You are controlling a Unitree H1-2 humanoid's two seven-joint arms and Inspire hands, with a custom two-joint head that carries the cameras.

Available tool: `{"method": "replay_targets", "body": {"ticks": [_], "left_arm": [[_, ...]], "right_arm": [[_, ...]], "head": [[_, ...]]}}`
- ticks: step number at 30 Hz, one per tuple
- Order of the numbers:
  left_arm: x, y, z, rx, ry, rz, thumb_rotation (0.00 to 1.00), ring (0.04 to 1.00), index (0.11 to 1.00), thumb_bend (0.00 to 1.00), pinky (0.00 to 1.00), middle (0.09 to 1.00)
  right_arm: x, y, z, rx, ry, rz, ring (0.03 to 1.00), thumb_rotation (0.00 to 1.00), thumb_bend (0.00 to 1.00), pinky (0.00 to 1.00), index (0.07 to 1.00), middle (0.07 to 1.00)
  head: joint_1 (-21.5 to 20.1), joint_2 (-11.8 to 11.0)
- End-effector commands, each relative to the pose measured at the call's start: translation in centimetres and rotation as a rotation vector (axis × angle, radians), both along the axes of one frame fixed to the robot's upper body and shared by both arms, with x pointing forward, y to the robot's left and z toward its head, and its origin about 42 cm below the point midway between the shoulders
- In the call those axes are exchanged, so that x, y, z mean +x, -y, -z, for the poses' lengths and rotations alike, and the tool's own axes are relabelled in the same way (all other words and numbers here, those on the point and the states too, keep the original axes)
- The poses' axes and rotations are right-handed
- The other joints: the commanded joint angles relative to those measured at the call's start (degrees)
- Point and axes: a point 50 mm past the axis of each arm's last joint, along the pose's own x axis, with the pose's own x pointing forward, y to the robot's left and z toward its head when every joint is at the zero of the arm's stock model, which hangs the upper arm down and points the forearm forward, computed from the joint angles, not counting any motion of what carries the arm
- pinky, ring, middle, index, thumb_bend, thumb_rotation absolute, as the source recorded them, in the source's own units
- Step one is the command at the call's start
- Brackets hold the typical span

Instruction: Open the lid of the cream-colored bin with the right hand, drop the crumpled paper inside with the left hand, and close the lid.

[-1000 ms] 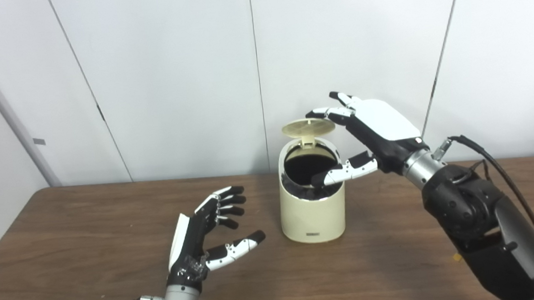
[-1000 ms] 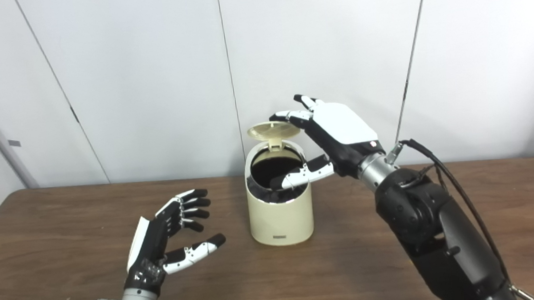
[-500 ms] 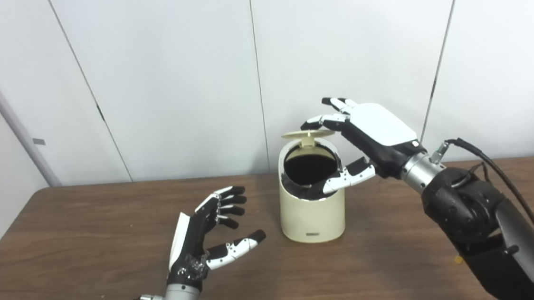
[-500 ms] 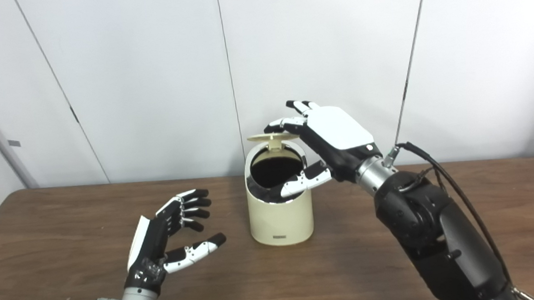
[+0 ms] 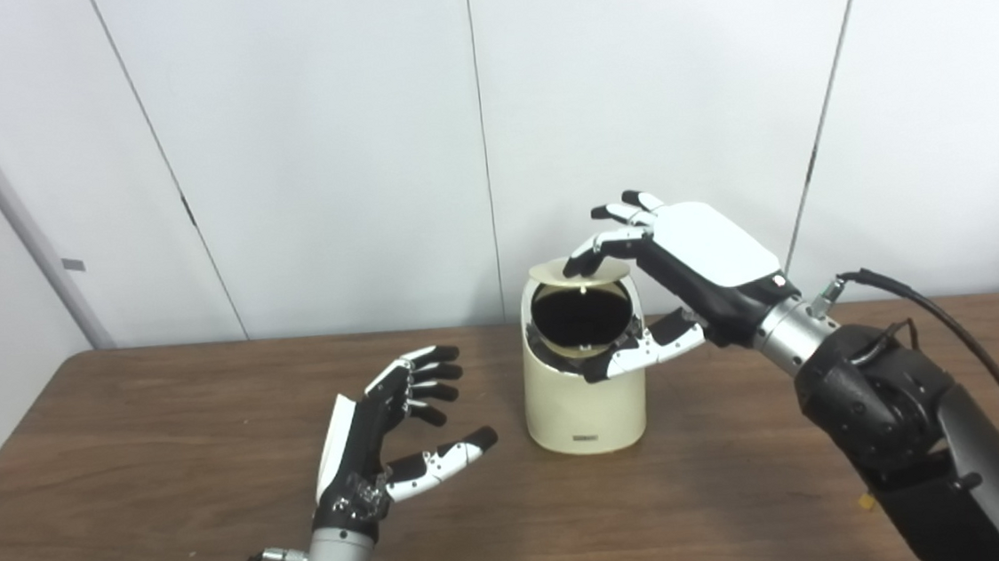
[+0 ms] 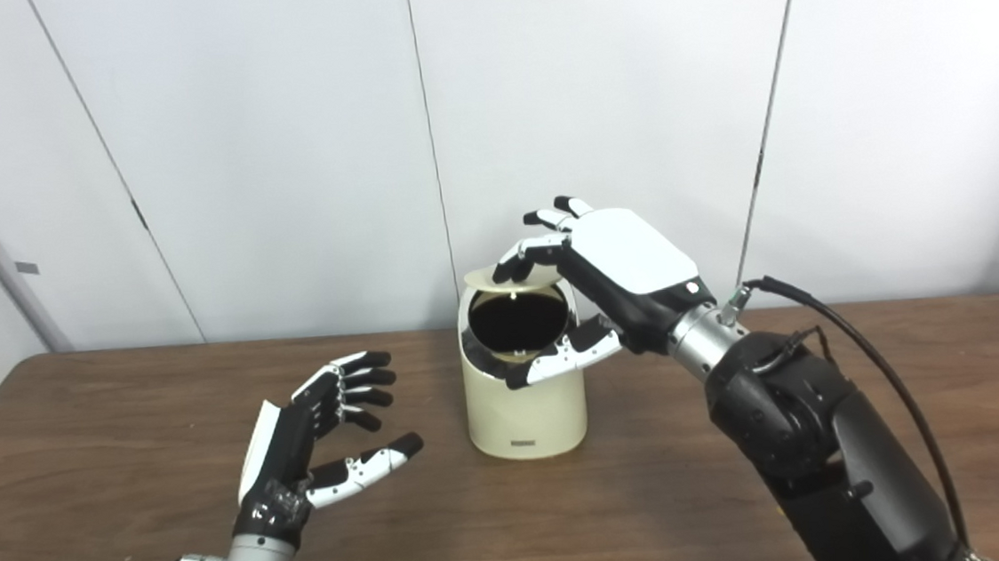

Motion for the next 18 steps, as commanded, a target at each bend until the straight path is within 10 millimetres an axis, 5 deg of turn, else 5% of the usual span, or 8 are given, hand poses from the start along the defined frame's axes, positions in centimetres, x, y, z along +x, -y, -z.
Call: {"method": "replay_targets", "body": {"ticks": [1,18], "left_arm": [[0.6,0.3,-2.2,0.0,0.089,0.012,0.14,0.649,0.755,0.74,0.54,0.71],[0.2,0.3,-2.0,-0.011,0.055,0.003,0.13,0.665,0.755,0.73,0.55,0.724]], "right_arm": [[-0.4,0.0,-2.1,0.012,0.088,-0.031,0.909,0.51,0.69,1.0,0.686,0.679],[-0.1,-0.1,1.3,-0.05,0.01,-0.029,0.897,0.47,0.72,1.0,0.696,0.692]], "head": [[0.1,0.0],[0.6,0.8]]}}
